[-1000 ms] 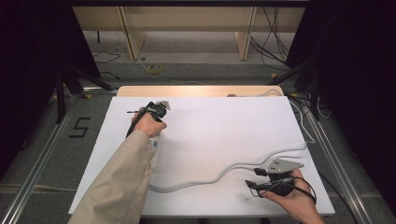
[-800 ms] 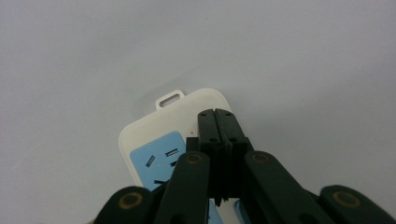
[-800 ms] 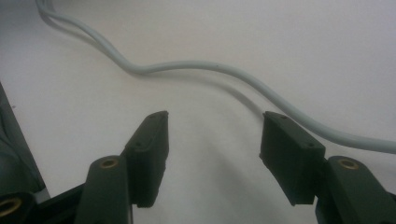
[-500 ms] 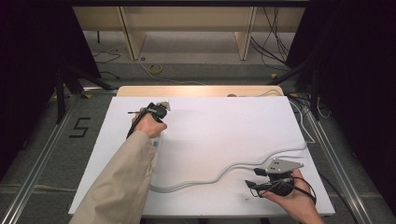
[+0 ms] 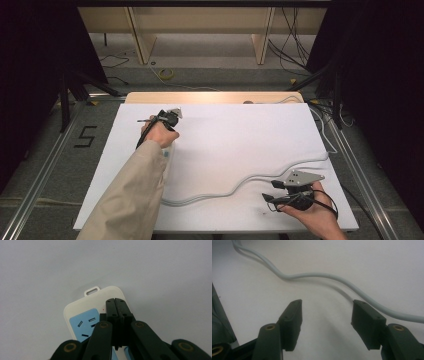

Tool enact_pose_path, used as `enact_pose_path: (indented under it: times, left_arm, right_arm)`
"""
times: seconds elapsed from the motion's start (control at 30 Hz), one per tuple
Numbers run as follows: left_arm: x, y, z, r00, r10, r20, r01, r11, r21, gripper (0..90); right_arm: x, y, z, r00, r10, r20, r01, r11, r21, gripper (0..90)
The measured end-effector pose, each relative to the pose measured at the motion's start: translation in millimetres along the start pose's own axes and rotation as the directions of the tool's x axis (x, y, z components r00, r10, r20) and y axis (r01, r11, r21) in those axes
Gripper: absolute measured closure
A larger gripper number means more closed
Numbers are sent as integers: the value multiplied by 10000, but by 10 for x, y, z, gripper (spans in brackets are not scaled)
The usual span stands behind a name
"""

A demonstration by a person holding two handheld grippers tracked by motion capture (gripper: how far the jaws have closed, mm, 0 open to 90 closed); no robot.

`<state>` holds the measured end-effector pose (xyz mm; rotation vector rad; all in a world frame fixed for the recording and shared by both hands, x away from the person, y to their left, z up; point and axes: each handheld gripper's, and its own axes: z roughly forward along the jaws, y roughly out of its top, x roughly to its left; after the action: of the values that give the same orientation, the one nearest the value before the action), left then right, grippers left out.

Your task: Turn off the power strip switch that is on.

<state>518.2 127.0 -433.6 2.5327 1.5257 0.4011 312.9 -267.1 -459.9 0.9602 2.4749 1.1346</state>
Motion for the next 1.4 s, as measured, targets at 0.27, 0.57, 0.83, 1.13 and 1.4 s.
enact_pose_path:
  times: [0.27,0.57,0.83,1.13,1.4]
  left_arm:
    - [-4,1,0,10000,-16,-25,16,10000,26,900]
    - [-40,9,11,9997,120,-231,-117,9998,140,900]
    - [-39,11,13,9998,37,-220,-34,9999,116,900]
    - [-60,7,14,9991,177,-373,-175,9998,54,899]
    - [-53,-18,-27,9984,376,-428,-385,9990,-206,898]
  right_arm:
    - [2,1,8,10000,-4,-4,4,10000,35,426]
    - [8,2,12,10000,-34,-5,35,10000,37,426]
    - [5,0,16,10000,-30,-17,30,10000,45,426]
    - [4,-2,13,10000,-28,-14,28,10000,39,426]
    - [-8,-6,7,10000,-16,5,16,10000,35,426]
